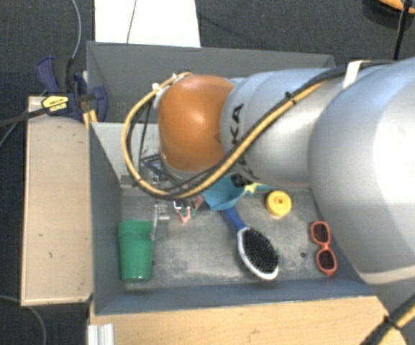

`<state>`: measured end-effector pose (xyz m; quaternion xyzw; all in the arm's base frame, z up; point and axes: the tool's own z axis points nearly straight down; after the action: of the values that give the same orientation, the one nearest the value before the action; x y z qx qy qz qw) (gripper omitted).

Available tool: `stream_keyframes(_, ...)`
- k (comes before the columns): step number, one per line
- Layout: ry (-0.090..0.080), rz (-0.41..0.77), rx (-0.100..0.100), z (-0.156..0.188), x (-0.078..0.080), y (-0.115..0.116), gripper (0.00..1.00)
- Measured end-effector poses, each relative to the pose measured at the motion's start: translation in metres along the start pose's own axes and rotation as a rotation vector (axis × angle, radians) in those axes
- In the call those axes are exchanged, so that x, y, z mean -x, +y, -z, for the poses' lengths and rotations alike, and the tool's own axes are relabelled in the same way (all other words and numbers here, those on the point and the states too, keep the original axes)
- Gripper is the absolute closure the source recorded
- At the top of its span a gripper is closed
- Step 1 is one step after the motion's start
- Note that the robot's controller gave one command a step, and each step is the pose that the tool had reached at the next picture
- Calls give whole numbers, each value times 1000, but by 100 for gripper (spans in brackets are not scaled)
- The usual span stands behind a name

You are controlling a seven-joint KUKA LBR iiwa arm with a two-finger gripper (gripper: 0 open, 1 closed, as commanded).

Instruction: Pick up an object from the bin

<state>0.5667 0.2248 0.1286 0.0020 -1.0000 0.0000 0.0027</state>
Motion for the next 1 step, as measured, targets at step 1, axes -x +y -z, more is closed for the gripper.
stream_keyframes(1, -7, -4, 2, 5, 2, -1, 0)
